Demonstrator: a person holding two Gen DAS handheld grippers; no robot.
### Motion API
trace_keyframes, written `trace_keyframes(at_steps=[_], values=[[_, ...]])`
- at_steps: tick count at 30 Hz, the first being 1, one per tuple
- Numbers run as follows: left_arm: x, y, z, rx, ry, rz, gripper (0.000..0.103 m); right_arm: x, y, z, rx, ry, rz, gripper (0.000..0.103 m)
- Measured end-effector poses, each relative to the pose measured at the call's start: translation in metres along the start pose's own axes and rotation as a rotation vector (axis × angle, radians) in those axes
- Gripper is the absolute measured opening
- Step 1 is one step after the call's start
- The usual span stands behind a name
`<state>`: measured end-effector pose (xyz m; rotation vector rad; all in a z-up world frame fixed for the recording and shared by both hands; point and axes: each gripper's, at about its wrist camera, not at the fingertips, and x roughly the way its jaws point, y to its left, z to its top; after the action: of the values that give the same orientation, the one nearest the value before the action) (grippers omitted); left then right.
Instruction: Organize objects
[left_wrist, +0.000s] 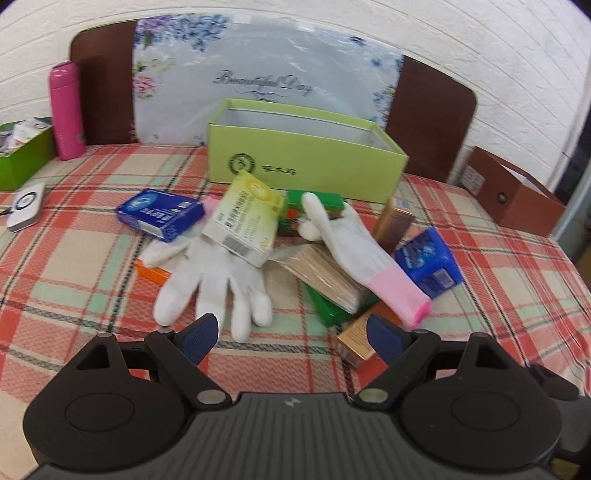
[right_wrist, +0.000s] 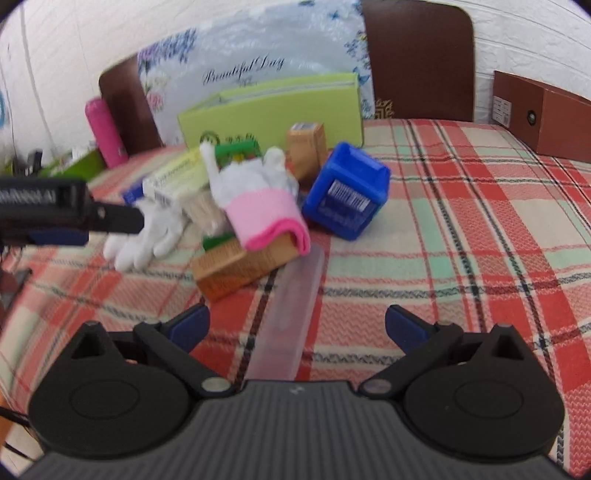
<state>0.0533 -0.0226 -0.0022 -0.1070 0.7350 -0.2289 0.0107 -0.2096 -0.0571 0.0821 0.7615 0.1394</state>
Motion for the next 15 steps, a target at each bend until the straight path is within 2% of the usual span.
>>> trace_keyframes(at_steps=[2, 5, 6, 7, 8, 10, 12, 14, 15], values=[[0.001, -0.004, -0.003, 0.042, 0.003, -0.030, 0.091, 0.006, 0.006, -0.004, -0.038, 0.005, -0.008, 0.094], [0.003, -0.009, -0.007, 0.068, 0.004, -0.117, 0.091, 0.007, 0.010, -0.007, -0.105, -0.012, -0.050, 0.073], [0.005, -0.011, -0.007, 0.062, 0.011, -0.156, 0.091, 0.004, 0.008, -0.007, -0.101, -0.018, -0.040, 0.051], [0.007, -0.012, -0.006, 0.055, 0.019, -0.190, 0.091, 0.001, 0.004, -0.006, -0.081, -0.020, -0.030, 0.033], [0.011, -0.015, -0.005, 0.051, 0.029, -0.221, 0.091, -0.002, -0.001, -0.006, -0.063, -0.016, -0.030, 0.029], [0.022, -0.022, -0.004, 0.057, 0.048, -0.250, 0.088, -0.008, -0.011, -0.007, -0.049, -0.014, -0.043, 0.027], [0.035, -0.028, -0.004, 0.078, 0.065, -0.257, 0.082, -0.016, -0.019, -0.012, -0.038, -0.012, -0.053, 0.027], [0.049, -0.034, -0.005, 0.098, 0.094, -0.257, 0.071, -0.024, -0.025, -0.017, -0.026, -0.010, -0.063, 0.027], [0.056, -0.036, -0.006, 0.104, 0.110, -0.252, 0.071, -0.028, -0.027, -0.019, -0.016, -0.007, -0.064, 0.027]])
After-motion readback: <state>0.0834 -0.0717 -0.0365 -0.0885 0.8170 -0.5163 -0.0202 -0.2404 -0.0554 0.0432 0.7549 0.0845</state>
